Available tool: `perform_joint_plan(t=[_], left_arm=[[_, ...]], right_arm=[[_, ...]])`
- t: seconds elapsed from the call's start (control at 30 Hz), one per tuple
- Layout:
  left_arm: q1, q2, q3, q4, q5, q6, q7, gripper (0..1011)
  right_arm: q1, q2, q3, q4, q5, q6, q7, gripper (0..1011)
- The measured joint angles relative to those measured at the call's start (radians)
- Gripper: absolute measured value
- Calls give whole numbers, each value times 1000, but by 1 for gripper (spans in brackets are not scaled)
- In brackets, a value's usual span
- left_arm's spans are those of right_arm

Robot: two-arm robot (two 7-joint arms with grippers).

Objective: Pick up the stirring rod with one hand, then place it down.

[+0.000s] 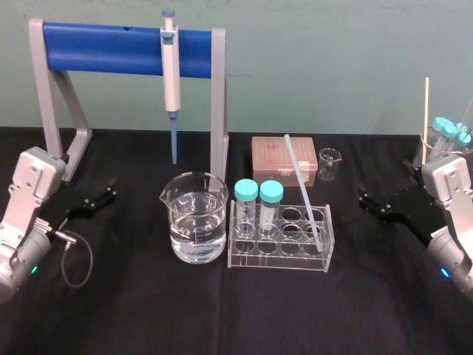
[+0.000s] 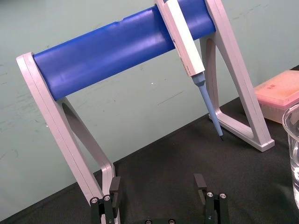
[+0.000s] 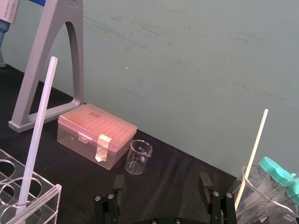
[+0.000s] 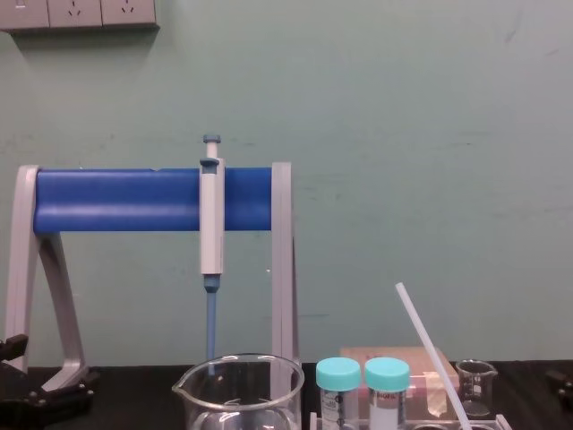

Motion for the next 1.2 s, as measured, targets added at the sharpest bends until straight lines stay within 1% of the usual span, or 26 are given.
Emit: perform_joint_plan(t=[1.2], left_arm=[[0,0,0,0,0,0,0,1000]], right_arm=[[0,0,0,0,0,0,0,1004]])
